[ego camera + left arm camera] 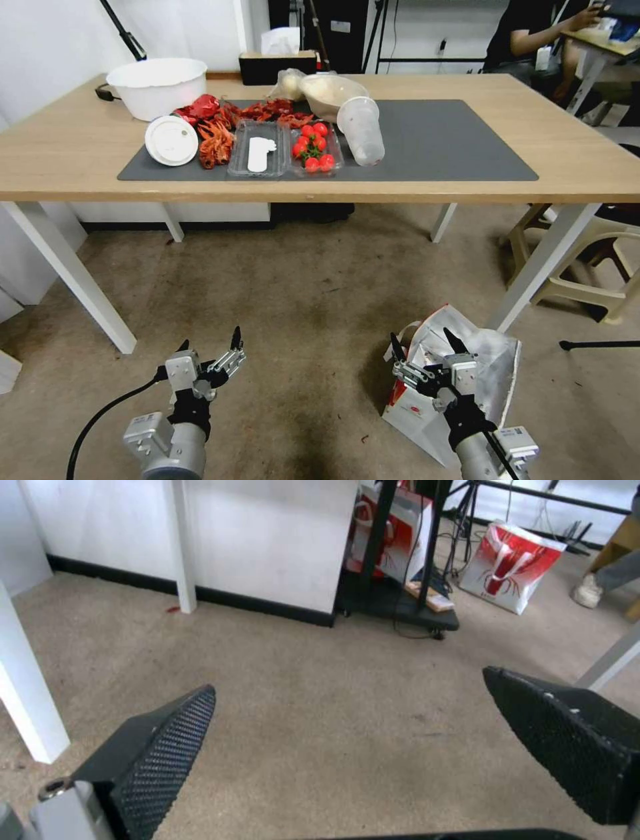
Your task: Pick up the food delivery bag from the floor and place it on the table.
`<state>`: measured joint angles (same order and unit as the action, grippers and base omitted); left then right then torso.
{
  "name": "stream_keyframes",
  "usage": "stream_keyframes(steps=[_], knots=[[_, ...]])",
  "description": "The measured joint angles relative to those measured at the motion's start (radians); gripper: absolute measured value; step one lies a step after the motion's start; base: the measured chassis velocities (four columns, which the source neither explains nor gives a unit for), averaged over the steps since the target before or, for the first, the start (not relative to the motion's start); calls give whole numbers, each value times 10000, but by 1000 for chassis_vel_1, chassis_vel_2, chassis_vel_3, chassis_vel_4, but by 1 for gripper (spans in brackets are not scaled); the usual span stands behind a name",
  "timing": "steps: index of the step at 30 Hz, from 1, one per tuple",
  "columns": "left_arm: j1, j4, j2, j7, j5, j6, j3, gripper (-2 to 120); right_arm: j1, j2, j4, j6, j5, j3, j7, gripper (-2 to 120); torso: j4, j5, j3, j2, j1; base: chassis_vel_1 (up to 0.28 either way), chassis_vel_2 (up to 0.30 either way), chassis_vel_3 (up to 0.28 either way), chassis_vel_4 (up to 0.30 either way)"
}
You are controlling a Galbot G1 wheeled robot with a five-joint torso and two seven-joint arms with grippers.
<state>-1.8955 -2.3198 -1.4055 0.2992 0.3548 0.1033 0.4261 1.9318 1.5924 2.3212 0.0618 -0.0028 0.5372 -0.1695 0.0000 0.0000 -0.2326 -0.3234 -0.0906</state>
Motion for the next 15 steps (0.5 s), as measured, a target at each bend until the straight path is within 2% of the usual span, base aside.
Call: stream_keyframes(steps=[15], knots=[[-4, 24, 84, 17, 58, -16, 31, 100, 29, -4, -34, -15, -48, 15, 2, 100, 0, 0, 424, 594, 169, 0, 0, 0, 0]])
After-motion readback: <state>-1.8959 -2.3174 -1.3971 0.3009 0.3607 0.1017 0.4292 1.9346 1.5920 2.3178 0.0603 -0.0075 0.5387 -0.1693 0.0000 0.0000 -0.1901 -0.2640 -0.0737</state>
